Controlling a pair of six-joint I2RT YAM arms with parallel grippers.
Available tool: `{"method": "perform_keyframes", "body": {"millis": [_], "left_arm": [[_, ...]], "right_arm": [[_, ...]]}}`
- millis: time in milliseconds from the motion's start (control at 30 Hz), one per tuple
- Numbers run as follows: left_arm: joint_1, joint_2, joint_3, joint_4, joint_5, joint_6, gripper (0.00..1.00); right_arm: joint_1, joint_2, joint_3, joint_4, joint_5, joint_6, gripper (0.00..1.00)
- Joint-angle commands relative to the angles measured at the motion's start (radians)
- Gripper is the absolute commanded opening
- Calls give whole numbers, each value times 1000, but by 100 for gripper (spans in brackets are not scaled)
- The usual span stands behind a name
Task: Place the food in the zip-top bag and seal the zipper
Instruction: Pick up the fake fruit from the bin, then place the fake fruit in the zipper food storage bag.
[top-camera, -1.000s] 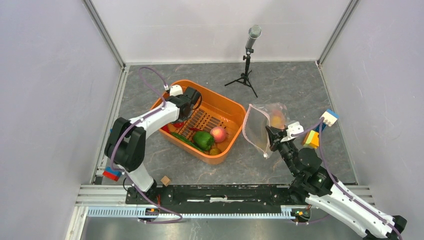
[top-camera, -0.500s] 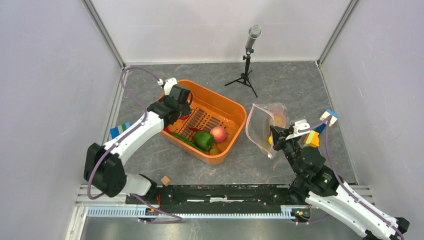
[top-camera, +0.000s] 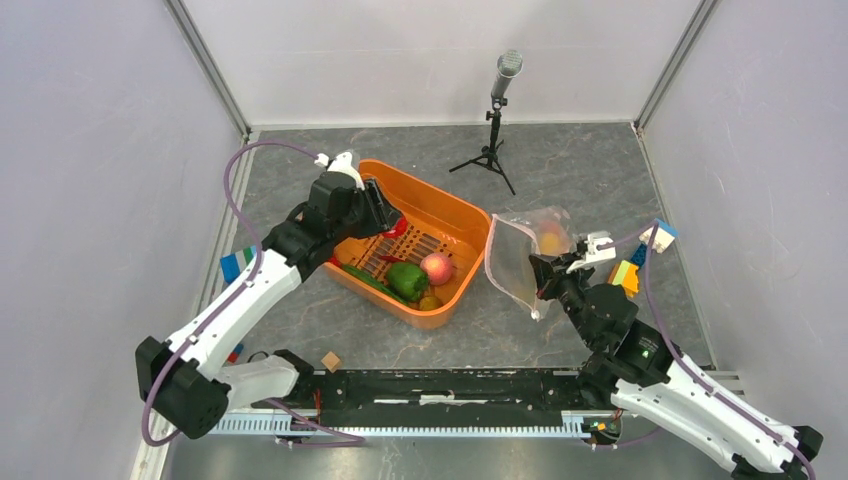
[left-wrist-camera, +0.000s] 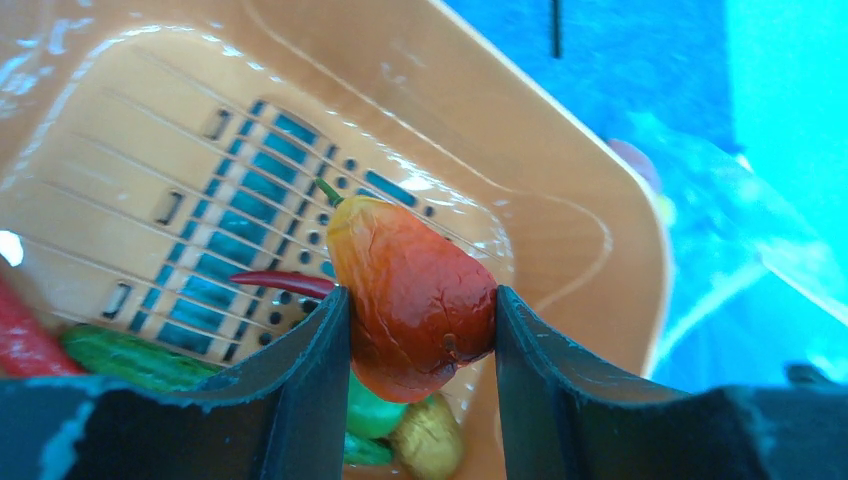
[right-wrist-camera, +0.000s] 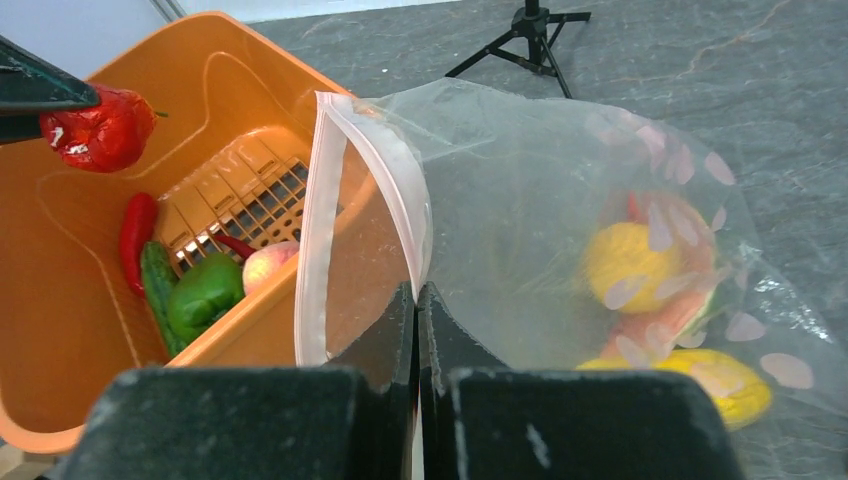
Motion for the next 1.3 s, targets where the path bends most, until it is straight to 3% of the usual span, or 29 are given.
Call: {"method": "perform_keyframes", "body": {"millis": [0, 100, 267, 567, 967, 1033, 1133, 1267], "left_arm": [[-25, -75, -14, 94, 221, 54, 20], [-83, -104, -31, 160, 298, 55, 20], [-271, -101, -32, 270, 288, 111, 21], [-492, 83, 79, 337, 286, 217, 20], [-575, 273, 180, 353, 155, 295, 20], [-583, 288, 172, 370, 116, 302, 25], [-588, 304, 180, 353, 65, 316, 42], [-589, 294, 184, 355, 64, 349, 72]], "right_arm": [[0, -16, -20, 68, -23, 107, 0], [0, 6, -17, 81, -41, 125, 0], [0, 43, 7, 82, -58, 152, 0], [0, 0, 20, 83, -85, 176, 0], [0, -58, -4, 101, -146, 212, 0], [0, -59, -3, 99, -151, 213, 0], [0, -67, -5, 98, -152, 218, 0], [0, -84, -18, 99, -142, 230, 0]]}}
